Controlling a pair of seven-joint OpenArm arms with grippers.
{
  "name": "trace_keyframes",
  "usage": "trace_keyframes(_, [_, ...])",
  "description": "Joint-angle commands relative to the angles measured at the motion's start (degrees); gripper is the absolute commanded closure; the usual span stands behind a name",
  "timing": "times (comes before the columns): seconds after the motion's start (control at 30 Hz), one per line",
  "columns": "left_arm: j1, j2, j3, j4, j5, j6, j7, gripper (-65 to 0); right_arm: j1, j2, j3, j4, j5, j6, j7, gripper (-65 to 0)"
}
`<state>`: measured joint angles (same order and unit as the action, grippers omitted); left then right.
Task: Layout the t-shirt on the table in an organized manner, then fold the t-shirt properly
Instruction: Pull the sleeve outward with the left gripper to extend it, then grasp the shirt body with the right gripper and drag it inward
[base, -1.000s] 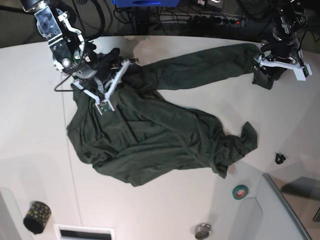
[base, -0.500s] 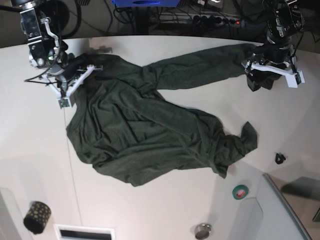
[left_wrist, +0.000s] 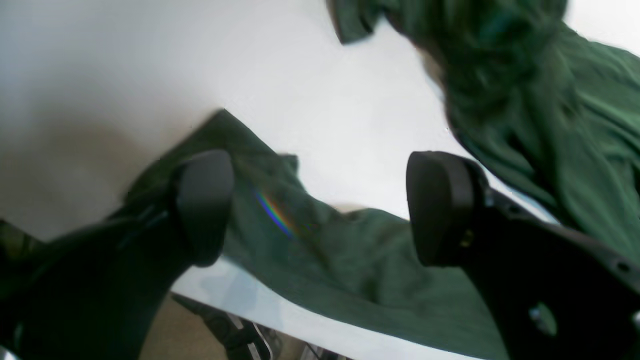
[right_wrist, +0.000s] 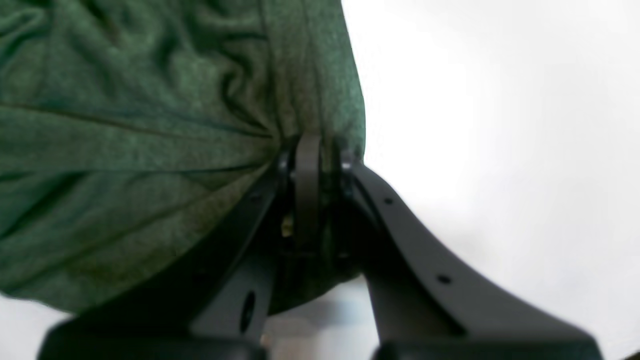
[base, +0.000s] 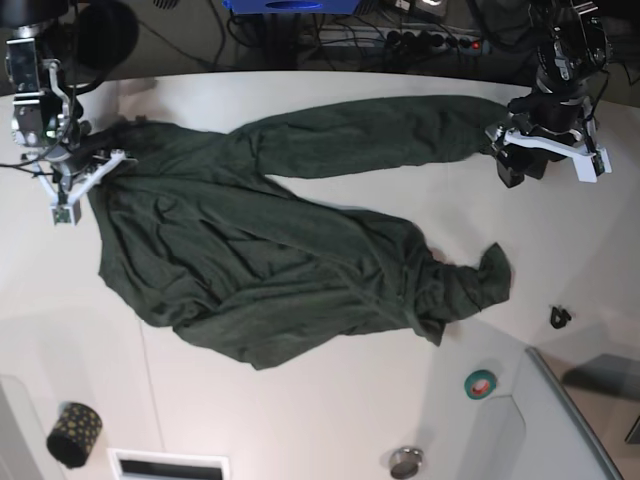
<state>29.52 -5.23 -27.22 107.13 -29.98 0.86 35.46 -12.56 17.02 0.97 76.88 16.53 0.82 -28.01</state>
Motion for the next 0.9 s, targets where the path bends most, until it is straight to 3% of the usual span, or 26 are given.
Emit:
trace_keyframes(0.0, [-0.90, -1.31, 0.10, 1.04, -0.13, -0.29, -1.05, -51.8, -0.06, 0.70, 0.30, 0.26, -1.28, -0.51, -0.87, -5.0])
trace_keyframes(0.3, [-9.43, -2.28, 0.89, -1.68, -0.05, -0.47, -0.96, -51.7, -6.65, -1.50, -0.31, 25.58, -1.81, 0.10, -1.22, -5.0])
trace_keyframes(0.43, [-14.62, -4.57, 5.90, -9.24, -0.05, -0.47, -0.96, -51.5, -5.86, -2.64, -7.61, 30.85, -1.99, 4.15, -4.74, -5.0])
trace_keyframes(0.6, [-22.09, -7.56, 11.35, -24.27, 0.04, -0.47, -1.31, -51.5, -1.64, -2.64, -18.25, 31.21, -1.99, 4.50, -5.18, -5.4])
trace_keyframes(0.7, [-25.17, -8.08, 11.35, -30.08, 0.04, -0.47, -1.57, -51.5, 3.55, -3.52, -26.34, 30.94, -1.99, 4.41, -5.27, -14.7])
trace_keyframes(0.8, [-26.66, -10.02, 11.71, -32.54, 1.36, -0.56, -4.65, -51.5, 8.64, -7.21, -30.56, 28.83, -2.07, 4.41, -8.43, -32.4])
trace_keyframes(0.87, [-24.99, -11.34, 11.27, -29.90, 1.54, -0.64, -4.83, -51.5, 12.16, -10.29, -32.23, 25.84, -2.07, 4.41, -10.72, -41.0])
